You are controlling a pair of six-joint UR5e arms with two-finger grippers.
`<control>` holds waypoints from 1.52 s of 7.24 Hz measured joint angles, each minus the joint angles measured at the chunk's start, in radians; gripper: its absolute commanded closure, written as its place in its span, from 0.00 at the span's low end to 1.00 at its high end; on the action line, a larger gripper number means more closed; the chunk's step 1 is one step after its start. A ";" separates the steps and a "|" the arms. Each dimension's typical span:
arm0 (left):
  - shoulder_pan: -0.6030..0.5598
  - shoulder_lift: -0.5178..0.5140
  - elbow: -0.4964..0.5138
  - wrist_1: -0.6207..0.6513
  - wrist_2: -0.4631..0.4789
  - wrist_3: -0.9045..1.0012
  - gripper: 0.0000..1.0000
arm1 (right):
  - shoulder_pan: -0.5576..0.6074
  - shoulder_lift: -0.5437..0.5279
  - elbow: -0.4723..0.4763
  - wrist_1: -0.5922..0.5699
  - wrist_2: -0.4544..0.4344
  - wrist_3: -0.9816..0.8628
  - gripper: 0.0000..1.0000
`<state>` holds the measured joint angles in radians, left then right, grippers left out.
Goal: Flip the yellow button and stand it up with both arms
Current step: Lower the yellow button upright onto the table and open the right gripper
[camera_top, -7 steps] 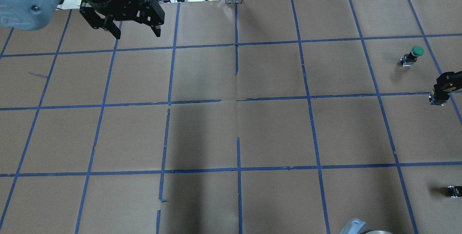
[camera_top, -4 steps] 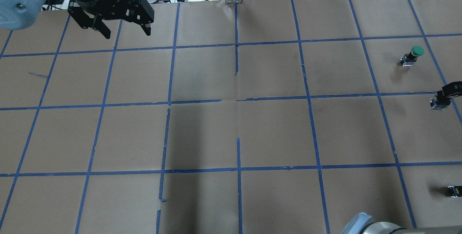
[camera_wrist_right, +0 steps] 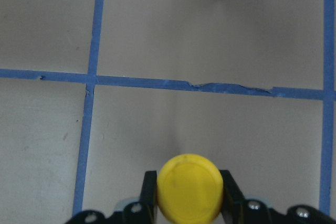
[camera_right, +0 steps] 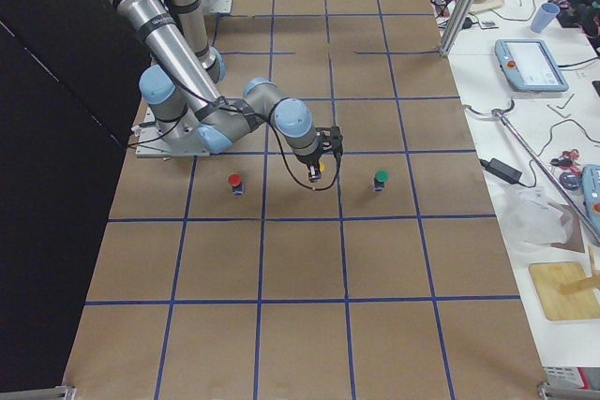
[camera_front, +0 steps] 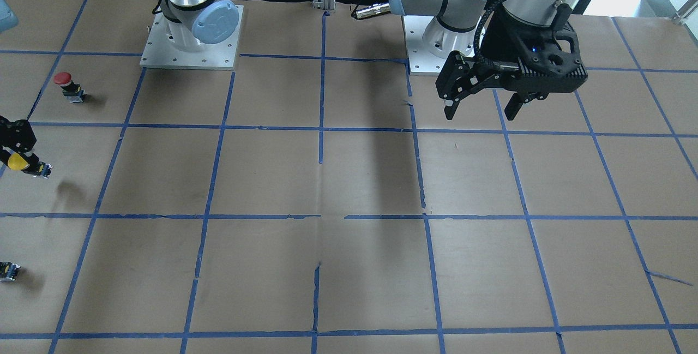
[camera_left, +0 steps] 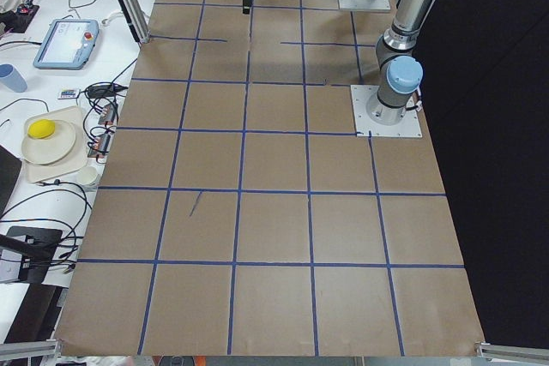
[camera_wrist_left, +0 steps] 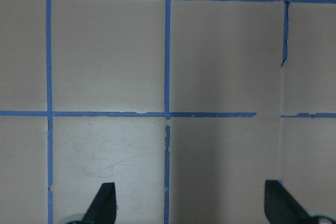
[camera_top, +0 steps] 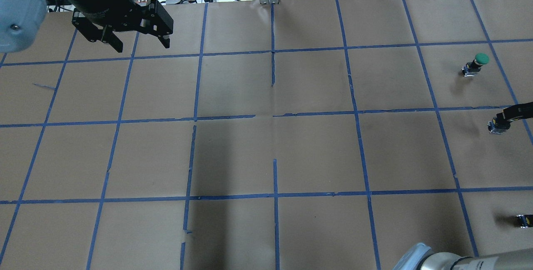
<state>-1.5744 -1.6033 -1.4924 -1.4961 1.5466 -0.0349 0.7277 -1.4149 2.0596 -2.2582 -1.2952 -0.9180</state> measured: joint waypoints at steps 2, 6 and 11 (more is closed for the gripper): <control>0.000 0.001 -0.003 0.001 0.000 0.001 0.00 | -0.001 0.022 0.005 -0.004 0.006 -0.002 0.90; 0.000 0.006 -0.009 0.002 -0.001 0.001 0.00 | -0.001 0.043 0.004 -0.009 -0.007 -0.008 0.81; 0.051 0.056 -0.063 0.004 -0.070 0.007 0.00 | -0.002 0.055 0.004 -0.009 -0.013 0.001 0.39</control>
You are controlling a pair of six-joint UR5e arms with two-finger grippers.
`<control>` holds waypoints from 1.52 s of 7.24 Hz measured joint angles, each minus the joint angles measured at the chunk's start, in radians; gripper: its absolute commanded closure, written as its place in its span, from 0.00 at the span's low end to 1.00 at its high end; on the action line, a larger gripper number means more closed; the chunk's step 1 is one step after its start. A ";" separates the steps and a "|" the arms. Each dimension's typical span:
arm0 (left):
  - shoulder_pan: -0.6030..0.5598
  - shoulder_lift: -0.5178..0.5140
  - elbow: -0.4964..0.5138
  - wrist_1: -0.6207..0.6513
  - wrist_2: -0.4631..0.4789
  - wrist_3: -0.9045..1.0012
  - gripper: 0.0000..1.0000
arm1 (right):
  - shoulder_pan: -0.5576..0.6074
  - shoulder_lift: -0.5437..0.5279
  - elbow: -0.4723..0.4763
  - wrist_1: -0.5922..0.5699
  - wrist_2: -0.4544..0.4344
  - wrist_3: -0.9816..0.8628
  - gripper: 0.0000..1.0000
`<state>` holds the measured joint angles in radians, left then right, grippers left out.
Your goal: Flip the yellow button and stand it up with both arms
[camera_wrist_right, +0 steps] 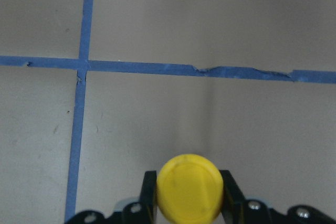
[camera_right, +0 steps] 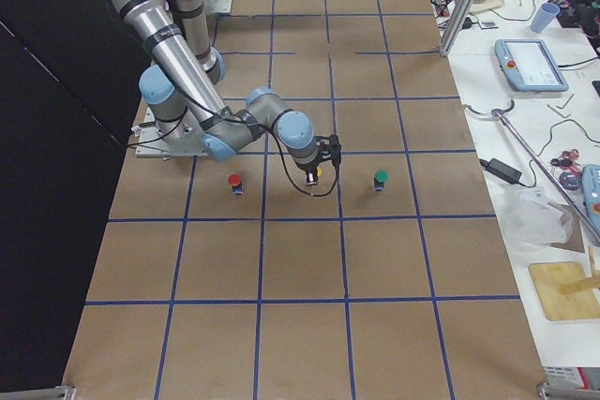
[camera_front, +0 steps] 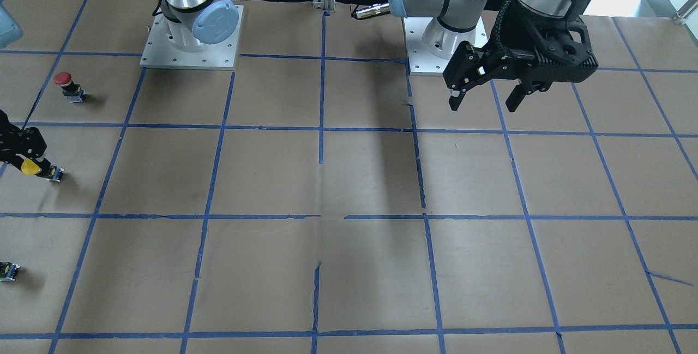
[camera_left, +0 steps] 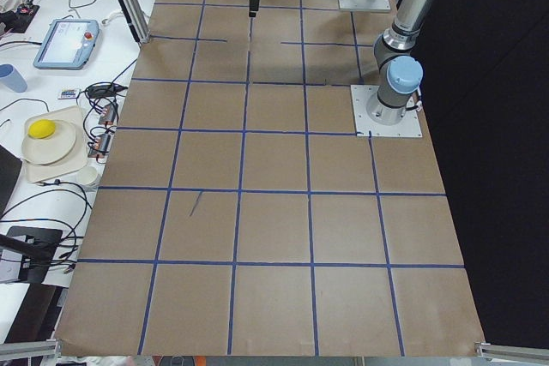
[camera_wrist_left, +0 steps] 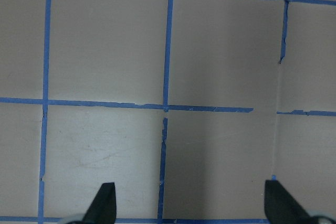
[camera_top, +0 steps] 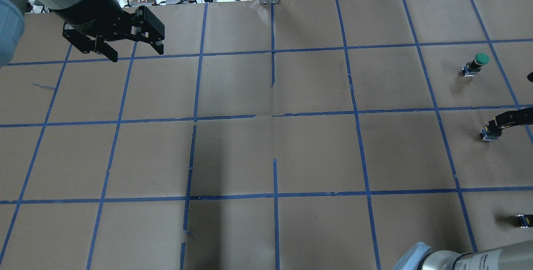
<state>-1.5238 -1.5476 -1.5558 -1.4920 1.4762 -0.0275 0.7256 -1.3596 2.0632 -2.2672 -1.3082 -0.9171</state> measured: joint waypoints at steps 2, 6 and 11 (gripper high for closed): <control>0.001 -0.006 -0.001 0.000 -0.004 0.003 0.00 | 0.000 0.004 0.000 0.002 -0.006 0.003 0.17; 0.000 0.001 -0.001 0.022 0.143 0.008 0.00 | 0.002 -0.012 -0.053 0.071 -0.091 0.058 0.00; -0.006 0.005 -0.029 0.019 0.109 0.052 0.00 | 0.220 -0.076 -0.464 0.658 -0.205 0.488 0.00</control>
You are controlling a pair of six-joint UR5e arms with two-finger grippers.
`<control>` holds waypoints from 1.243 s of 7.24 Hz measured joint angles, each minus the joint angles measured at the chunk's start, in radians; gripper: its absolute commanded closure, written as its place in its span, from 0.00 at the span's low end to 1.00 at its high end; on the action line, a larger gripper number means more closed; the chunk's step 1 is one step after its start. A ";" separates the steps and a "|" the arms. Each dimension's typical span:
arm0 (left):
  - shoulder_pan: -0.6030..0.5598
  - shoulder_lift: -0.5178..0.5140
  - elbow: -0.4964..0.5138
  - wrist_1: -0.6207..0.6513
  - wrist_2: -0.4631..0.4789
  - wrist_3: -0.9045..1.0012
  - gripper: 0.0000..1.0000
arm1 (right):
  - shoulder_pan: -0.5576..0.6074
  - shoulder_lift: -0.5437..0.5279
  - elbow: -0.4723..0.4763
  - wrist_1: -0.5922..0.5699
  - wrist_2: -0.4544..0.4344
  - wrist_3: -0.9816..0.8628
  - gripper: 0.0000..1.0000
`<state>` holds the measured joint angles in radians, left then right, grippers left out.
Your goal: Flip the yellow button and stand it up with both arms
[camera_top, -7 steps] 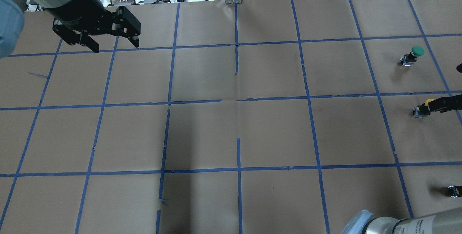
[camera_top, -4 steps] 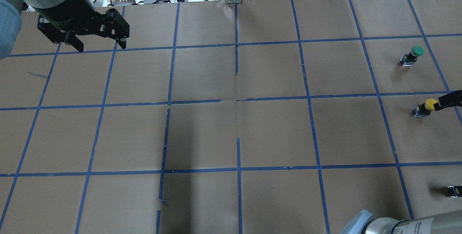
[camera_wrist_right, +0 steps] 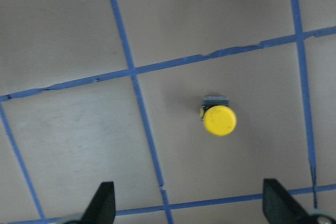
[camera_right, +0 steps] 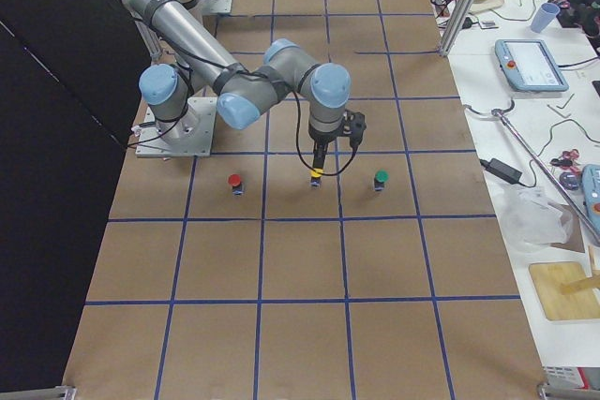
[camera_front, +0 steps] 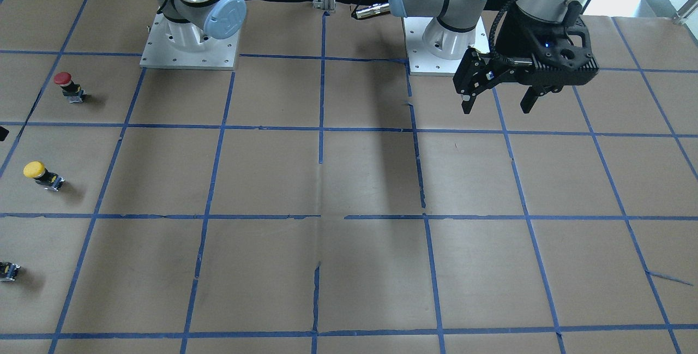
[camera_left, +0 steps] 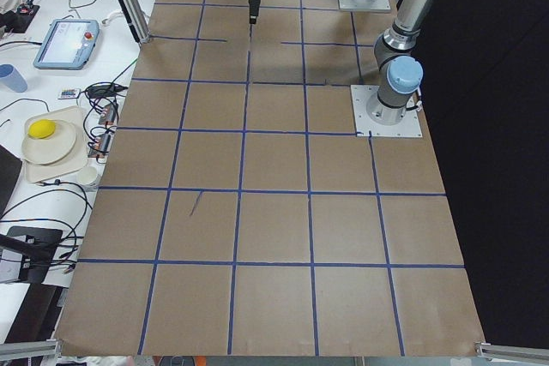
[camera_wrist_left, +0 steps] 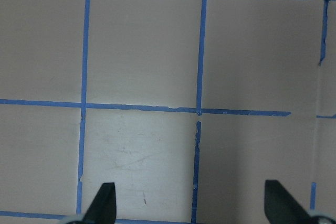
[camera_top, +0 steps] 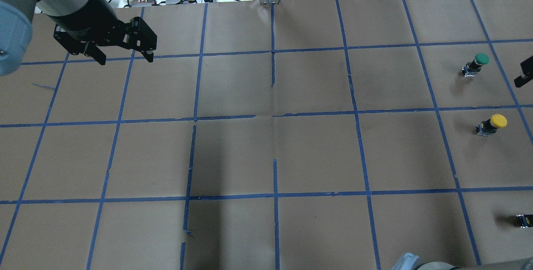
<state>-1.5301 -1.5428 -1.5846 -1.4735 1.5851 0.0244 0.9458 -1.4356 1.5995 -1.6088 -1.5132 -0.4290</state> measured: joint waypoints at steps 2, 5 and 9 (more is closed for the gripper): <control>-0.001 0.002 -0.019 0.003 -0.008 0.003 0.00 | 0.192 -0.071 -0.063 0.138 -0.012 0.162 0.00; 0.000 0.001 -0.027 0.012 -0.007 0.000 0.00 | 0.476 -0.210 -0.051 0.213 -0.017 0.315 0.00; 0.002 0.001 -0.029 0.013 -0.007 0.000 0.00 | 0.601 -0.258 0.046 0.203 -0.019 0.427 0.00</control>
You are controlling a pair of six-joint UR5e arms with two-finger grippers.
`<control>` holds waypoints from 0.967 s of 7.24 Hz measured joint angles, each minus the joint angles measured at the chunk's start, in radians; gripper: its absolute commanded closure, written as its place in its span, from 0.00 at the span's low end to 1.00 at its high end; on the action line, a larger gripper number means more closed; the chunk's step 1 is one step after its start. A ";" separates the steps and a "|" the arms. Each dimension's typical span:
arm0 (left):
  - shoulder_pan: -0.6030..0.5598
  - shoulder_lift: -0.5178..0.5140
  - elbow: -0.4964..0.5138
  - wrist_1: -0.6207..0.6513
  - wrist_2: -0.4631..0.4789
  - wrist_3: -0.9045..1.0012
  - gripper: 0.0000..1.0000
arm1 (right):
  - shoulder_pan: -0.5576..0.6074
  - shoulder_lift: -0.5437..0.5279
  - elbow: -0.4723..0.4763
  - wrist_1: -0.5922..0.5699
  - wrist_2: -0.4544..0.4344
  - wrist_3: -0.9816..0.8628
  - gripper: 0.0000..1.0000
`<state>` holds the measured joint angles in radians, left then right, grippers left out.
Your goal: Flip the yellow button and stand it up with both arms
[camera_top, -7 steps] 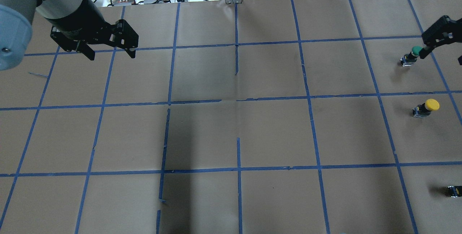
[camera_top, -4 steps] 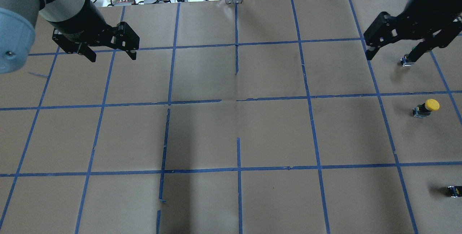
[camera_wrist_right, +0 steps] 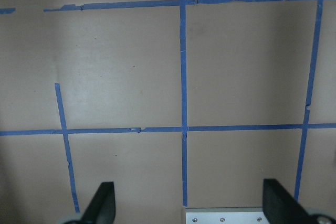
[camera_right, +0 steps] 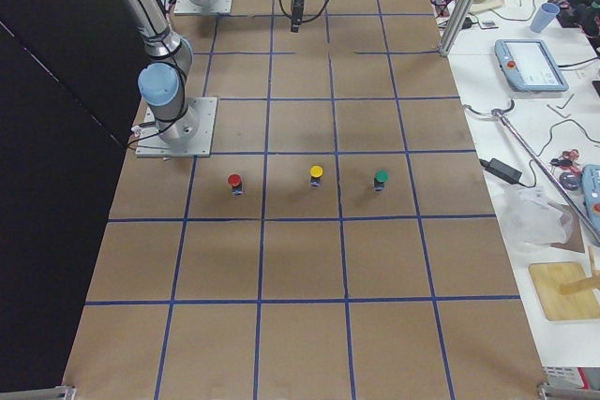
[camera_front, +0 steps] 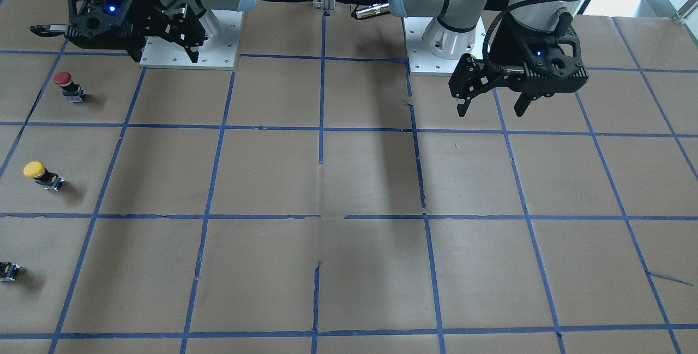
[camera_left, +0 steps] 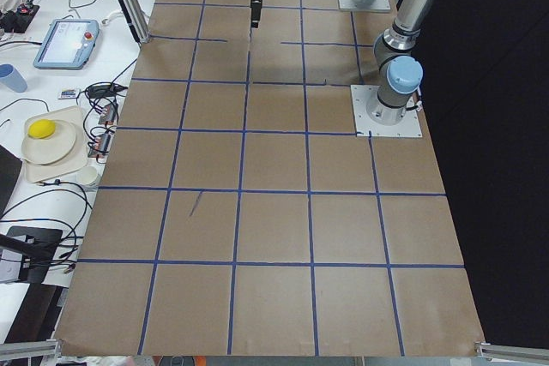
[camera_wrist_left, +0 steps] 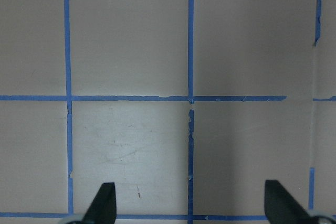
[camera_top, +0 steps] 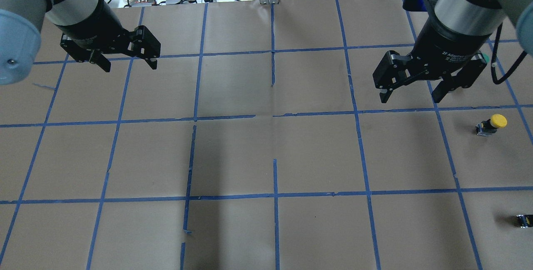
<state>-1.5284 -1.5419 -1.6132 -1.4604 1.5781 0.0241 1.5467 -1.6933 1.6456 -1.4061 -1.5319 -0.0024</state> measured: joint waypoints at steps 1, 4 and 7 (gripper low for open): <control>0.001 0.000 0.000 0.000 -0.001 -0.001 0.00 | 0.003 0.001 0.003 -0.007 0.000 0.010 0.00; 0.005 0.000 0.000 0.000 -0.001 0.000 0.00 | -0.030 -0.013 0.000 -0.006 -0.024 0.022 0.00; 0.005 -0.003 0.001 0.000 -0.001 -0.001 0.00 | -0.039 -0.021 0.000 -0.006 -0.067 0.033 0.00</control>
<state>-1.5233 -1.5451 -1.6123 -1.4603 1.5769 0.0231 1.5079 -1.7141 1.6457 -1.4118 -1.5989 0.0306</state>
